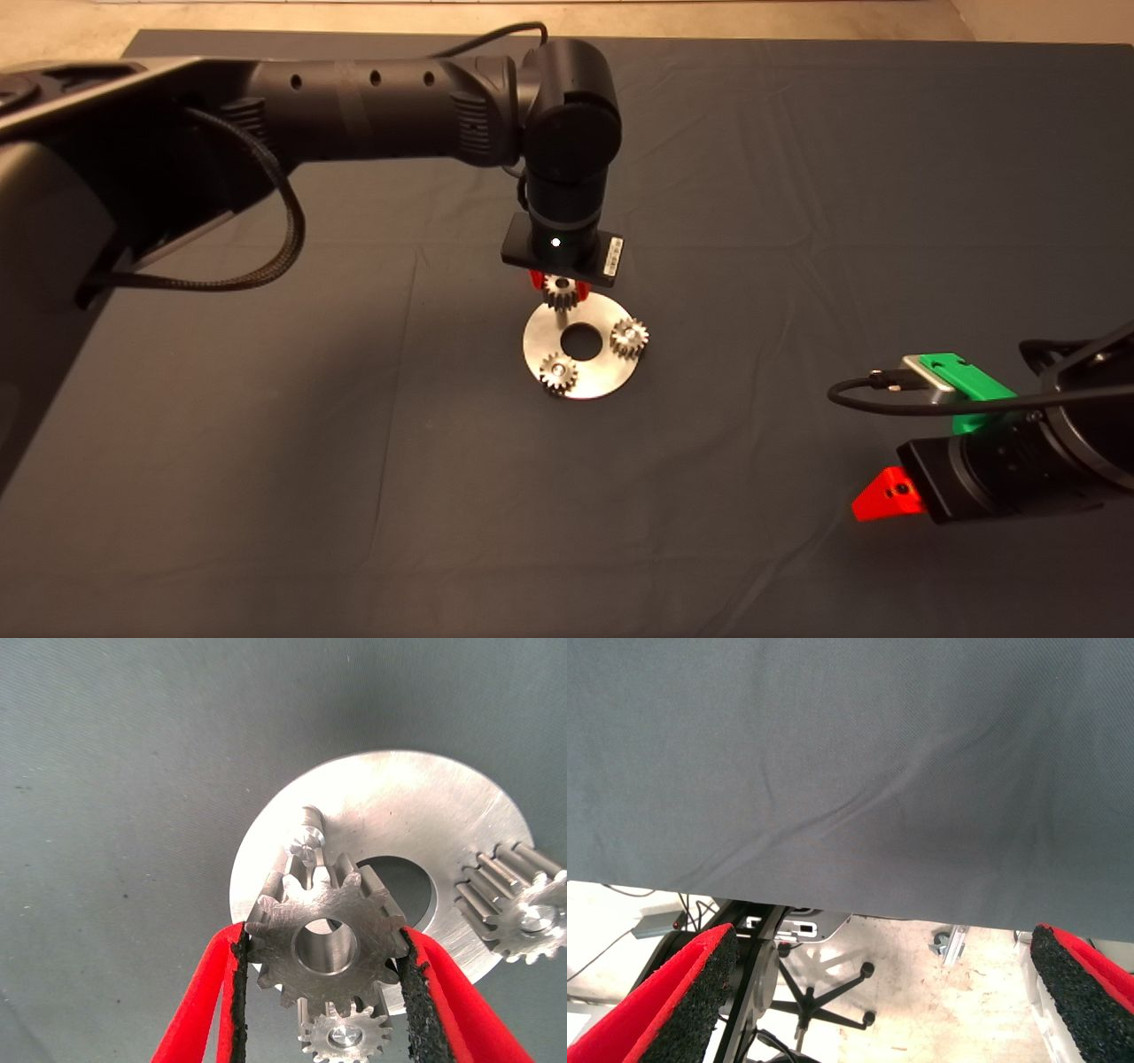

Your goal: Install three planetary gears onto the carrier pins

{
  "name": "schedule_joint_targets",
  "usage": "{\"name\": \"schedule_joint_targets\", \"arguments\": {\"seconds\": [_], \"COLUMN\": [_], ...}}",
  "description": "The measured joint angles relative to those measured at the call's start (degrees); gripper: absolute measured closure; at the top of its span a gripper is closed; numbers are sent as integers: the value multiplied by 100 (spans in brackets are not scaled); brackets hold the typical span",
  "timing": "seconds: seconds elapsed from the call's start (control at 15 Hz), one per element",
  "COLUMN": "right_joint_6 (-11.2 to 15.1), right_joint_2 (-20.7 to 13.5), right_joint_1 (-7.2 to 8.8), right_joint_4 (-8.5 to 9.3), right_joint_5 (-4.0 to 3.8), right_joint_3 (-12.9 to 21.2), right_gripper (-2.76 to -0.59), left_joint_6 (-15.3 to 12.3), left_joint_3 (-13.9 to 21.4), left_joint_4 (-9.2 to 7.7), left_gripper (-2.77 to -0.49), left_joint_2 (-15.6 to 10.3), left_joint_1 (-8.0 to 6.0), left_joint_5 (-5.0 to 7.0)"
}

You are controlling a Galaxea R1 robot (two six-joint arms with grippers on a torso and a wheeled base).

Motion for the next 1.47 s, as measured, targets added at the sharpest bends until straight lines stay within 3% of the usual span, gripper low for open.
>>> {"name": "schedule_joint_targets", "arguments": {"seconds": [0.47, 0.87, 1.13, 1.47], "right_joint_6": [-22, -26, -30, -39], "right_joint_2": [2, 0, -1, -1], "right_joint_1": [-12, -76, -76, -80], "right_joint_4": [2, 2, 2, 2], "right_joint_5": [2, 0, 2, 2], "right_joint_3": [0, 0, 0, 0], "right_gripper": [-247, -247, -247, -247], "left_joint_6": [139, 206, 229, 363], "left_joint_3": [-61, -61, -61, -61], "left_joint_4": [83, 372, 576, 668], "left_gripper": [-93, -92, -91, -91], "left_joint_2": [0, 2, 0, 2], "left_joint_1": [16, 155, 157, 188], "left_joint_5": [0, 4, 1, 1]}}
